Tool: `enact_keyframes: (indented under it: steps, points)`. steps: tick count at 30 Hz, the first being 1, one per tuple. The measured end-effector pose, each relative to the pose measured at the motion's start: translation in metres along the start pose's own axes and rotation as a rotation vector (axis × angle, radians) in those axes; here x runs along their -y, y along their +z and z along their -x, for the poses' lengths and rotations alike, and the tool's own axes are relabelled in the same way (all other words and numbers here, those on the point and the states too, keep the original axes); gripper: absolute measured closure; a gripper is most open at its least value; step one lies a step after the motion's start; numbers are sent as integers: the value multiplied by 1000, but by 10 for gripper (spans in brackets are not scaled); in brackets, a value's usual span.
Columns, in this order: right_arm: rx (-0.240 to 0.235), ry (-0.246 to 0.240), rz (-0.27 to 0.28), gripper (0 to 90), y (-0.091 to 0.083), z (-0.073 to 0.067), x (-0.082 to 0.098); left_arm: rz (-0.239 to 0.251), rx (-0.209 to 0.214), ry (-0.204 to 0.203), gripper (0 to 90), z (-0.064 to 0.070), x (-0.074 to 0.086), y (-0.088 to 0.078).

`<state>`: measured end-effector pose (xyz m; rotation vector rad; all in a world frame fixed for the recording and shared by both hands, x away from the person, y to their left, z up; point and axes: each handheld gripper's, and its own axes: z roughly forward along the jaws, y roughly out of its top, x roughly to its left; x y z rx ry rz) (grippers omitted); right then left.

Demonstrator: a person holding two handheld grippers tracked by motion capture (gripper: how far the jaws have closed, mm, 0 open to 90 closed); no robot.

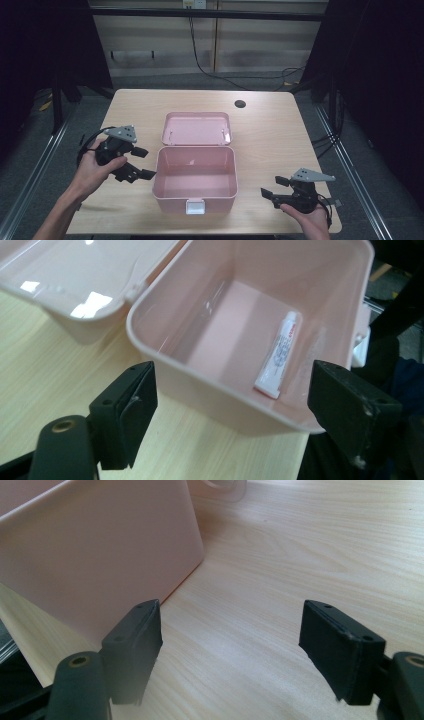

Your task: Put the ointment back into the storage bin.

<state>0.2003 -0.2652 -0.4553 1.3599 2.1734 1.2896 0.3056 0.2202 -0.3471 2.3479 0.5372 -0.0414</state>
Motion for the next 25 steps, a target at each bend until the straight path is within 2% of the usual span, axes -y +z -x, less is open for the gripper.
enact_keyframes:
  steps: [3,5,7,8,11,13,17,21,23,25]
  points:
    - [2,1,0,248,-1,0,0,22,-24,-39,194,-3,15,-4]
    - [4,2,1,248,-1,0,0,59,-45,-58,194,-5,25,-7]
    - [5,2,2,248,-1,0,0,66,-81,-101,195,-7,33,-9]
    - [6,1,0,248,0,0,0,72,-112,-108,196,-8,38,-9]
    - [6,2,2,249,0,0,0,96,-113,-141,196,-10,53,-5]
    - [7,4,6,245,0,0,0,113,-131,-155,196,-12,62,0]
    - [14,23,21,230,0,1,1,142,-124,-194,193,-15,77,8]
    - [17,22,19,228,1,0,1,140,-139,-199,192,-13,84,15]
    - [24,19,5,228,3,0,2,158,-147,-199,192,-12,88,18]
    - [39,14,-43,225,8,2,4,157,-144,-207,192,-12,90,19]
